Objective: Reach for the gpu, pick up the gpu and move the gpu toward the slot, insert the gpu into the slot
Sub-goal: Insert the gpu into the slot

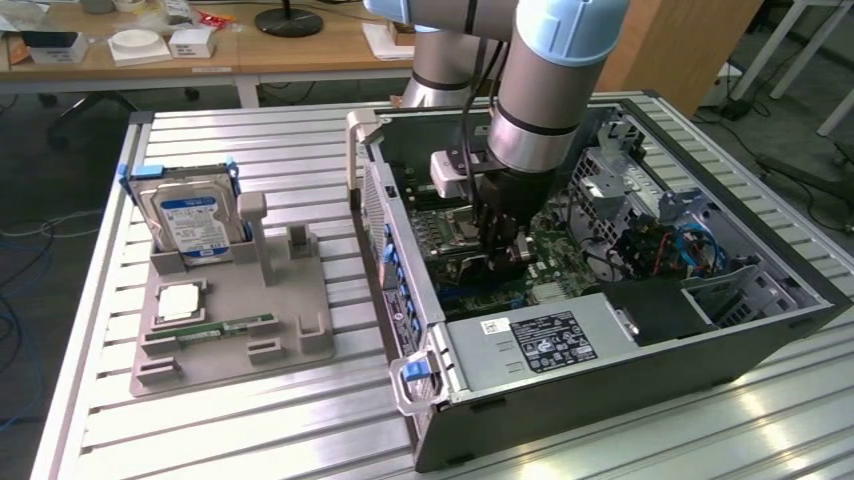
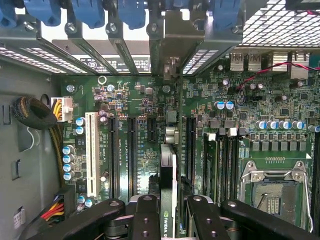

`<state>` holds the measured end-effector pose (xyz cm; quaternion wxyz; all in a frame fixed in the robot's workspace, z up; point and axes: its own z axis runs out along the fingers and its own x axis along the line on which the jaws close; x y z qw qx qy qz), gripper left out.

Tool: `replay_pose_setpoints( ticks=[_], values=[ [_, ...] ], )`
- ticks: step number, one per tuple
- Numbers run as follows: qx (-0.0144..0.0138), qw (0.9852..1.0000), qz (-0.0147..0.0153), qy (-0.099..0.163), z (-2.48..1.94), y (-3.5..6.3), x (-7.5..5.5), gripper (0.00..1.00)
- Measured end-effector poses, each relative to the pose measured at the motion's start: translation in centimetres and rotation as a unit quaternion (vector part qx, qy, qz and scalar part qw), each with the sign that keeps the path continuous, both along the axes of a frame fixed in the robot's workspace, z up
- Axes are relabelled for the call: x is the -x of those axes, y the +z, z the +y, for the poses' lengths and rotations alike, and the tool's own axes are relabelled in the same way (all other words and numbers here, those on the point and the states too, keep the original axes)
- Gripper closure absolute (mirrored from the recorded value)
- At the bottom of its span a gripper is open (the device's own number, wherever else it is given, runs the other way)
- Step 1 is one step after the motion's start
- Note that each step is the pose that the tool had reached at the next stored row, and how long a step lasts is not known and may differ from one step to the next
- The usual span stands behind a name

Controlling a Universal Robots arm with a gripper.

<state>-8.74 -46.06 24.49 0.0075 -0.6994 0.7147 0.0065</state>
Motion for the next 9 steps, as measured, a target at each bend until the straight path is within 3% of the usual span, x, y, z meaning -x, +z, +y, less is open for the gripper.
replay_pose_setpoints(
  ticks=[9],
  values=[
    [0.0000, 1.0000, 0.0000, 0.000, 0.00, 0.00, 0.00, 0.74]
  ],
)
